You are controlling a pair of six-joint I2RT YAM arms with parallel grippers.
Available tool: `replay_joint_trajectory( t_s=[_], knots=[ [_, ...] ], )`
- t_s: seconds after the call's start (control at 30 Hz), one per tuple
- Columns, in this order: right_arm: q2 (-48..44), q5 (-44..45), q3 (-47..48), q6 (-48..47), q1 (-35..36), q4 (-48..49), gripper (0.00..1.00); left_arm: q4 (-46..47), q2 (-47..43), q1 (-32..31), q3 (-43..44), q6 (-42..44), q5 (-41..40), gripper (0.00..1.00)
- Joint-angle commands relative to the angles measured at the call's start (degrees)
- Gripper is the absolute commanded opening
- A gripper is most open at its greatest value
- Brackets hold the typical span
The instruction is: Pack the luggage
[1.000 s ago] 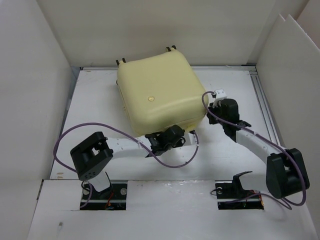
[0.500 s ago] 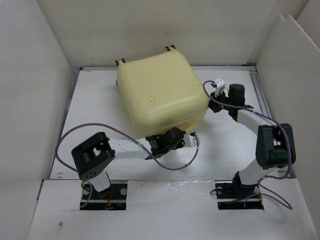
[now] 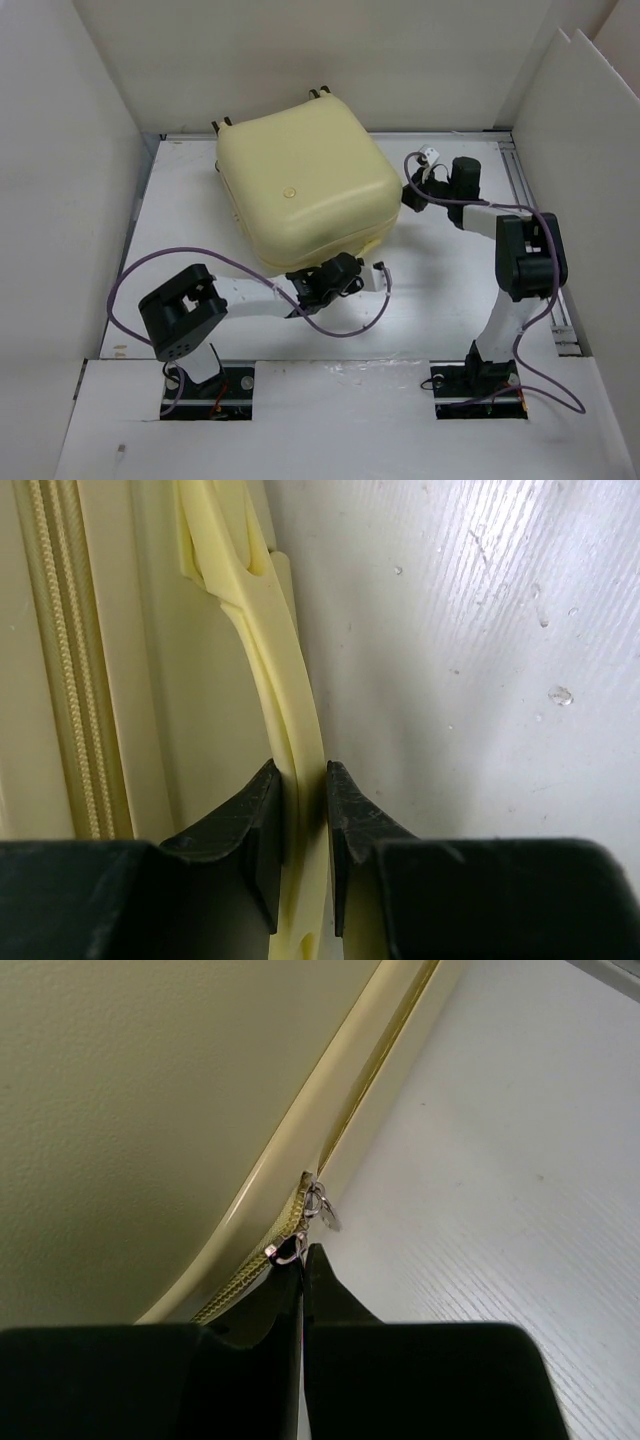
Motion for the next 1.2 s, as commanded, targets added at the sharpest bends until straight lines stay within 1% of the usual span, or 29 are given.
replay_joint_trajectory(
  t_s=[0.0, 0.03, 0.07, 0.1, 0.13, 0.17, 0.2, 0.23, 0.27, 0.3, 0.33, 0.37, 0.4, 0.43, 0.47, 0.5, 0.53, 0.57, 0.6, 0.67, 0.7, 0.73, 0.77, 0.8, 0.83, 0.87, 0.93, 1.03, 1.17],
  knots=[
    [-1.5, 7.4, 3.1, 3.4, -2.0, 26.4, 0.0, -24.8, -0.6, -1.7, -2.1, -3.0, 3.6, 0.0],
    [-2.3, 7.4, 3.1, 3.4, -2.0, 27.1, 0.0, -26.7, -0.6, -1.2, -0.2, -4.5, 5.6, 0.01],
    [-2.9, 7.4, 2.3, 4.1, -1.4, 27.1, 0.0, -28.8, -1.2, -0.6, 2.4, -6.1, 7.2, 0.1],
    [-3.4, 7.4, 2.3, 4.1, -0.7, 27.1, 0.0, -30.7, -3.0, 0.2, 8.1, -9.0, 9.0, 0.15],
    [-4.1, 6.8, 1.4, 4.6, -0.1, 27.9, 0.0, -34.1, -4.2, 1.5, 11.3, -10.1, 10.8, 0.2],
    [-4.1, 6.8, 0.5, 4.6, 0.4, 27.9, 0.0, -35.9, -5.1, 1.5, 14.8, -11.3, 13.3, 0.22],
    [-4.9, 6.3, 0.0, 5.1, 0.9, 28.4, 0.0, -38.3, -5.2, 2.2, 23.6, -12.6, 14.3, 0.22],
    [-4.9, 6.3, -0.7, 5.1, 2.1, 28.4, 0.0, -43.7, -4.4, 3.3, 28.4, -15.5, 15.4, 0.23],
    [-5.8, 6.3, -1.9, 5.1, 2.1, 28.4, 0.0, -46.2, -3.8, 4.2, 33.2, -16.8, 19.0, 0.23],
    [-6.5, 6.3, -2.5, 5.1, 2.8, 28.4, 0.0, -48.3, -3.7, 5.4, 37.8, -18.1, 21.7, 0.25],
    [-6.5, 6.3, -3.1, 5.1, 3.4, 28.4, 0.0, -52.1, -3.1, 8.3, 46.3, -19.4, 24.4, 0.26],
    [-7.2, 6.3, -4.3, 5.1, 3.4, 28.4, 0.0, -53.7, -2.5, 9.8, 50.4, -22.0, 27.0, 0.29],
    [-7.7, 6.3, -4.8, 5.1, 3.4, 28.4, 0.0, -55.2, -2.5, 11.5, 54.1, -23.3, 31.2, 0.33],
    [-7.7, 6.3, -5.5, 5.8, 4.0, 28.4, 0.0, -56.3, -2.5, 13.2, 59.9, -24.6, 32.4, 0.45],
    [-8.4, 6.3, -6.2, 5.8, 4.7, 28.4, 0.0, -57.8, -2.5, 17.8, 61.8, -26.1, 33.5, 0.5],
    [-9.4, 6.3, -7.9, 5.8, 5.2, 29.1, 0.0, -57.8, -2.5, 20.9, 62.7, -28.2, 36.6, 0.54],
    [-10.0, 6.8, -8.9, 5.8, 5.8, 29.2, 0.0, -57.8, -3.5, 24.5, 61.1, -29.2, 37.5, 0.59],
    [-10.7, 7.5, -10.1, 5.8, 7.2, 30.7, 0.0, -57.3, -5.2, 28.5, 59.0, -30.3, 37.5, 0.6],
    [-12.3, 8.2, -12.8, 6.5, 8.0, 31.4, 0.0, -56.1, -5.9, 37.2, 56.7, -31.2, 37.5, 0.6],
    [-13.8, 9.4, -15.8, 7.8, 9.8, 34.6, 0.0, -56.1, -6.6, 46.7, 51.4, -32.6, 36.9, 0.6],
    [-14.5, 10.2, -17.3, 8.5, 11.7, 35.7, 0.0, -56.9, -5.6, 55.3, 49.9, -32.6, 36.9, 0.57],
    [-16.1, 11.0, -20.5, 10.4, 12.9, 37.0, 0.0, -57.5, -5.1, 58.8, 48.5, -32.6, 35.0, 0.55],
    [-16.9, 12.7, -22.3, 11.1, 15.6, 39.8, 0.0, -56.6, -3.9, 64.2, 45.7, -32.6, 33.4, 0.53],
    [-17.8, 14.0, -24.1, 11.8, 17.2, 40.8, 0.0, -56.6, -3.9, 64.3, 44.0, -32.6, 31.5, 0.52],
    [-19.5, 15.6, -27.5, 12.6, 19.0, 41.7, 0.0, -54.8, -3.2, 67.5, 42.5, -32.6, 29.6, 0.5],
    [-20.3, 17.5, -29.0, 12.6, 20.9, 42.2, 0.0, -53.5, -3.2, 68.6, 40.9, -32.0, 27.5, 0.5],
    [-21.5, 23.4, -31.4, 12.6, 26.6, 42.2, 0.0, -50.3, -1.8, 68.6, 36.8, -31.3, 25.0, 0.5],
    [-22.0, 30.8, -34.4, 14.3, 30.8, 43.9, 0.0, -47.8, 0.5, 68.6, 33.1, -30.8, 25.0, 0.5],
    [-21.3, 35.8, -34.9, 15.8, 30.8, 42.6, 0.0, -47.3, 3.3, 68.6, 32.6, -30.8, 25.7, 0.49]
  ],
)
